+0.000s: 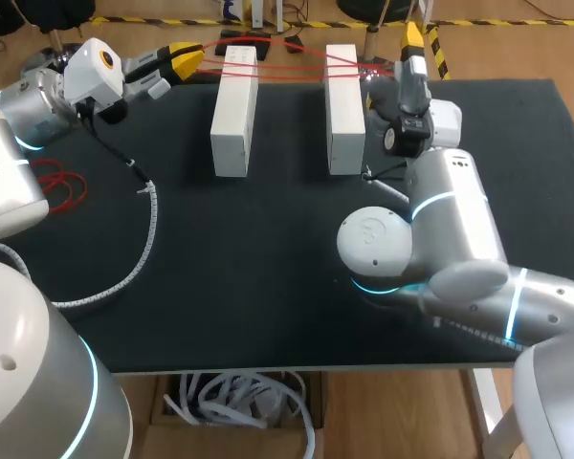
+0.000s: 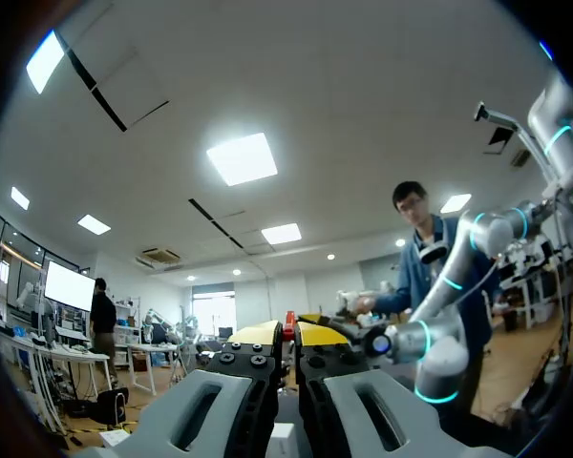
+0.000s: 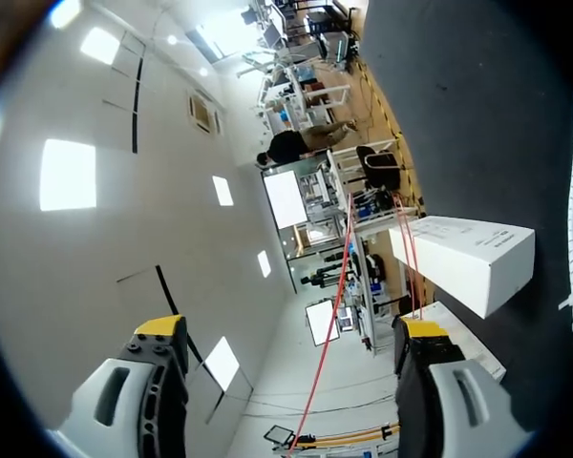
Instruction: Grab the tape and strap the tape.
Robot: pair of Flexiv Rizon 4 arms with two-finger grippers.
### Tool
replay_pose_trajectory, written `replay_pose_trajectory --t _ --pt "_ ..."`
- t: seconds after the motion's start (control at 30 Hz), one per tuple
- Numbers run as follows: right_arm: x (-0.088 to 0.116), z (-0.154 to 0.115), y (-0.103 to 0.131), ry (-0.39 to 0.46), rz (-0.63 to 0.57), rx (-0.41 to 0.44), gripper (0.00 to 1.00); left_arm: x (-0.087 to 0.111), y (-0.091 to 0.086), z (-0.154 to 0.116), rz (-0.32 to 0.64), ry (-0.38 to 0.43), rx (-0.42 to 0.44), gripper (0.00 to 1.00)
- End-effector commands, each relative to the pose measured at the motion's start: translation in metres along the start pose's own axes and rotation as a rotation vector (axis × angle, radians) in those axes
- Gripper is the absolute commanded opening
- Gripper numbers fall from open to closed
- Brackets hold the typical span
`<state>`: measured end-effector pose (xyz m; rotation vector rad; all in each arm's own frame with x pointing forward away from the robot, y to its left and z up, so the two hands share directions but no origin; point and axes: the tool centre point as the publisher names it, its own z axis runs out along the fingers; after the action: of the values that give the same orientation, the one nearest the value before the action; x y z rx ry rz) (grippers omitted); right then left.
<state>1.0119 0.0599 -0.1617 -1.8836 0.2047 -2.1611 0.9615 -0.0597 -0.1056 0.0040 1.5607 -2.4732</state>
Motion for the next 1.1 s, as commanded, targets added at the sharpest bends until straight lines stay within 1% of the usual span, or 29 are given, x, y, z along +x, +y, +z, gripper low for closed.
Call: replay_pose_trajectory --t 0.03,0.1,0.17,0.27,0.33,0.53,0.57,0.83,0.97,1.03,1.07,1.1 --pt "-0.001 0.002 0.003 0.002 -0.003 -0.007 0.64 0.0 0.001 0.0 0.001 -0.001 0.002 0.0" --pt "-0.001 0.002 0.006 0.003 -0.006 -0.013 0.53 0.0 0.001 0.0 0.001 -0.001 0.002 0.0" --pt "-0.001 0.001 0.009 0.004 -0.009 -0.019 0.5 0.0 0.001 0.0 0.001 -0.001 0.002 0.0" --pt "0.001 -0.001 0.011 0.008 -0.009 -0.022 0.5 0.0 0.001 0.0 0.001 -0.001 0.002 0.0" --pt "0.002 -0.003 0.012 0.01 -0.006 -0.022 0.52 0.0 0.001 0.0 0.001 -0.001 0.002 0.0" --pt "0.003 -0.008 0.015 0.012 0.004 -0.025 0.52 0.0 0.001 0.0 0.001 -0.001 0.002 0.0" --pt "0.004 -0.008 0.015 0.014 0.006 -0.025 0.5 0.0 0.001 0.0 0.001 -0.001 0.002 0.0" --pt "0.005 -0.008 0.017 0.019 0.011 -0.029 0.48 0.0 0.001 0.0 0.001 -0.001 0.002 0.0" --pt "0.005 -0.008 0.017 0.019 0.011 -0.031 0.41 0.0 0.001 0.0 0.001 -0.001 0.002 0.0" --pt "0.005 -0.008 0.017 0.019 0.011 -0.031 0.35 0.0 0.001 0.0 0.001 -0.001 0.002 0.0" --pt "0.005 -0.008 0.017 0.019 0.012 -0.031 0.29 0.0 0.001 0.0 0.001 -0.001 0.002 0.0" --pt "0.005 -0.008 0.017 0.019 0.012 -0.03 0.27 0.0 0.001 0.0 0.001 -0.001 0.002 0.0"
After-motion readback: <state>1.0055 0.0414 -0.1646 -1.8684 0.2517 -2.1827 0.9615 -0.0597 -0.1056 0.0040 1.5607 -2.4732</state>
